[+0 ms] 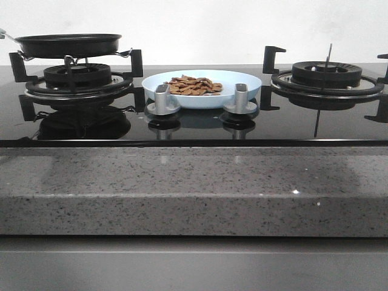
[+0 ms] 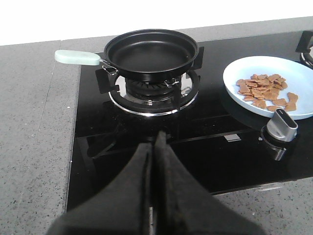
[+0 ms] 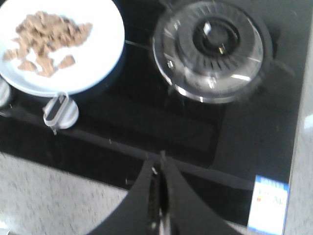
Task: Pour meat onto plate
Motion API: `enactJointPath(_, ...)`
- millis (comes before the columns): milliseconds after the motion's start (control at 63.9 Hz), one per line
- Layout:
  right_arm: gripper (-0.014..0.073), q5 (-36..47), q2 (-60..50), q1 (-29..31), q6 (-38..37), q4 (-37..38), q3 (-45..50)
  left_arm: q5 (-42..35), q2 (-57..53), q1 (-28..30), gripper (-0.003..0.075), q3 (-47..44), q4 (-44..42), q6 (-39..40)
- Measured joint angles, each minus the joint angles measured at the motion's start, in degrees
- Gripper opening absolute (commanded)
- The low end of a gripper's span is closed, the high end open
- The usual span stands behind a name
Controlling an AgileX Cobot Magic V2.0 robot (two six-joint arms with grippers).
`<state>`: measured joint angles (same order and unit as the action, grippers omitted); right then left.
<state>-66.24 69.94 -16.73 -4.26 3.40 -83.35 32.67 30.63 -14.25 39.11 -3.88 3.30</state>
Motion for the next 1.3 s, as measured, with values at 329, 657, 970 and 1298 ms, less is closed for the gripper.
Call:
enactJointPath(329, -0.0059, 15.90, -24.15, 0.00, -1.16, 1.28, 25.10, 0.00, 0.00, 0.00, -0.0020, 0.00, 0.00, 0.03)
enactJointPath(657, -0.0059, 23.73, -48.45, 0.00, -1.16, 1.28, 46.37, -0.02, 0.00, 0.00, -0.0020, 0.00, 0.00, 0.13)
enactJointPath(970, -0.0059, 25.26, -55.34, 0.00, -1.16, 1.28, 50.90, -0.12, 0.00, 0.00, -0.0020, 0.00, 0.00, 0.13)
enactJointPath(1298, -0.0059, 26.02, -55.34, 0.00, -1.25, 1.32, 51.03, -0.12, 0.00, 0.00, -0.0020, 0.00, 0.00, 0.13)
